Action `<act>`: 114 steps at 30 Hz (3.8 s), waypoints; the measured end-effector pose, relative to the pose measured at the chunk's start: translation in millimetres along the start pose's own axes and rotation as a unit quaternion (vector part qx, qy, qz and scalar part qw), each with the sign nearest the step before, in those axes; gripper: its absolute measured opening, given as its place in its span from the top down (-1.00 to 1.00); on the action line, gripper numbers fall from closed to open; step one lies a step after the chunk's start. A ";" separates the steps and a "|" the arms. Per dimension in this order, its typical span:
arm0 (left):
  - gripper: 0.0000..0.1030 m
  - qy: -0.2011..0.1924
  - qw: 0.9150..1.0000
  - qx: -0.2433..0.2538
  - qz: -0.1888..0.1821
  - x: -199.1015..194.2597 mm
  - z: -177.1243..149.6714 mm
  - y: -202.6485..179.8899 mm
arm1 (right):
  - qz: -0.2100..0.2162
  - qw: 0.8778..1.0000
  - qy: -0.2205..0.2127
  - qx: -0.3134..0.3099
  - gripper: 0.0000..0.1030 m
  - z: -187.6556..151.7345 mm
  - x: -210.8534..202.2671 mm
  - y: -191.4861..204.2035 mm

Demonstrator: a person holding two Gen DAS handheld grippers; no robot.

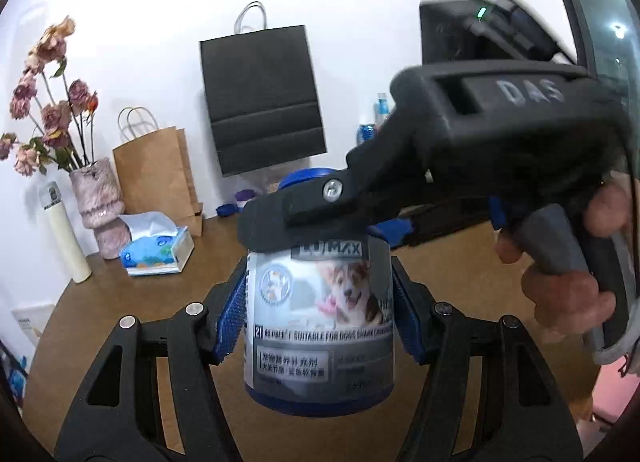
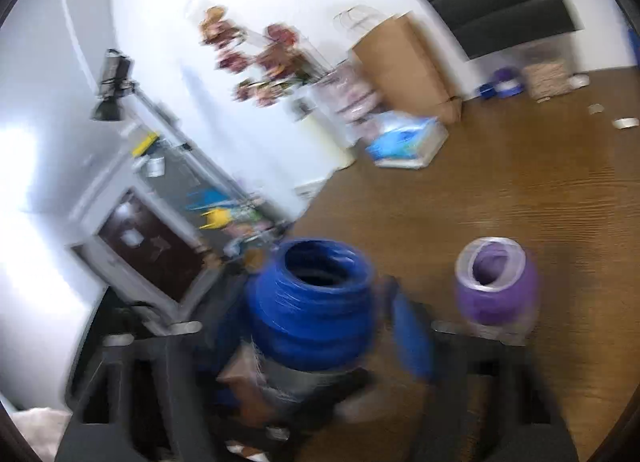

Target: Flip cup upright

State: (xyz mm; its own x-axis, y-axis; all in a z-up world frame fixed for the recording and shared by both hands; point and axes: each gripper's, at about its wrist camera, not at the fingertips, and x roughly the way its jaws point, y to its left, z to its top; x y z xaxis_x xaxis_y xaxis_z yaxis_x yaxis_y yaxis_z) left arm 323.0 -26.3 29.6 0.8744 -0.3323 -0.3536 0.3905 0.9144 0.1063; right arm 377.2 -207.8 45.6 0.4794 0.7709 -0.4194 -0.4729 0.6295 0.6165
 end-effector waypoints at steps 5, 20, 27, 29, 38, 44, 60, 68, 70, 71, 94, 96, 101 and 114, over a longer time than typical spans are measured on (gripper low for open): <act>-0.32 0.014 0.998 -0.053 -0.014 20.9 0.8 30.4 | -0.148 0.969 -0.001 -0.199 -0.30 4.8 27.7 46.2; -0.16 -0.018 0.983 -0.162 0.090 83.1 1.2 97.1 | -0.099 0.935 0.033 -0.339 -0.30 74.9 114.2 26.4; -0.16 0.014 0.987 -0.145 0.063 91.7 -10.9 69.2 | -0.112 0.941 0.058 -0.315 -0.30 59.5 111.5 1.4; -0.16 0.025 0.989 -0.140 0.037 91.6 -14.0 58.7 | -0.122 0.939 0.068 -0.316 -0.30 50.2 101.6 -1.5; -0.16 0.124 0.990 -0.069 -0.012 115.7 -38.3 -2.2 | -0.137 0.953 0.062 -0.263 -0.29 -2.2 61.2 -50.8; -0.18 0.189 0.977 -0.091 -0.045 116.1 -52.0 0.0 | -0.196 0.936 0.047 -0.289 -0.29 -14.1 54.9 -62.4; -0.59 0.176 0.970 -0.157 0.065 16.9 -57.3 34.1 | -0.212 0.942 0.010 -0.260 -0.73 -9.0 18.5 -35.8; -1.00 0.116 0.974 -0.167 0.101 -42.1 -42.3 28.8 | -0.275 0.949 -0.030 -0.148 -0.73 -25.9 -66.1 -16.7; -1.00 0.109 0.973 -0.172 0.112 -51.6 -41.9 26.3 | -0.302 0.945 -0.025 -0.125 -0.73 -44.9 -80.0 -15.8; -1.00 0.102 0.972 -0.176 0.118 -59.5 -42.7 24.2 | -0.313 0.942 -0.020 -0.118 -0.73 -56.8 -84.5 -14.2; -1.00 -0.002 0.975 -0.151 0.160 -154.9 -53.3 -12.0 | -0.320 0.932 -0.079 -0.149 -0.73 -127.4 -102.0 62.8; -1.00 -0.012 0.979 -0.122 0.161 -169.6 -62.7 -22.7 | -0.316 0.929 -0.104 -0.161 -0.73 -148.6 -111.5 80.7; -1.00 -0.043 0.977 -0.108 0.179 -218.8 -93.0 -50.5 | -0.304 0.924 -0.137 -0.186 -0.73 -194.8 -122.9 111.4; -1.00 -0.027 0.971 -0.153 0.184 -278.7 -127.9 -88.1 | -0.281 0.928 -0.164 -0.184 -0.73 -294.5 -131.6 157.6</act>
State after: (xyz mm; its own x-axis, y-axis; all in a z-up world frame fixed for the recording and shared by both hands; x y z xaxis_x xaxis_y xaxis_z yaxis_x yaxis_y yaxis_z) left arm 8.0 15.3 0.0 0.9557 0.0255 -0.2934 -0.0475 0.9966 -0.0679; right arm 21.9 -181.5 1.7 0.8971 0.2788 -0.3427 -0.2724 0.9598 0.0675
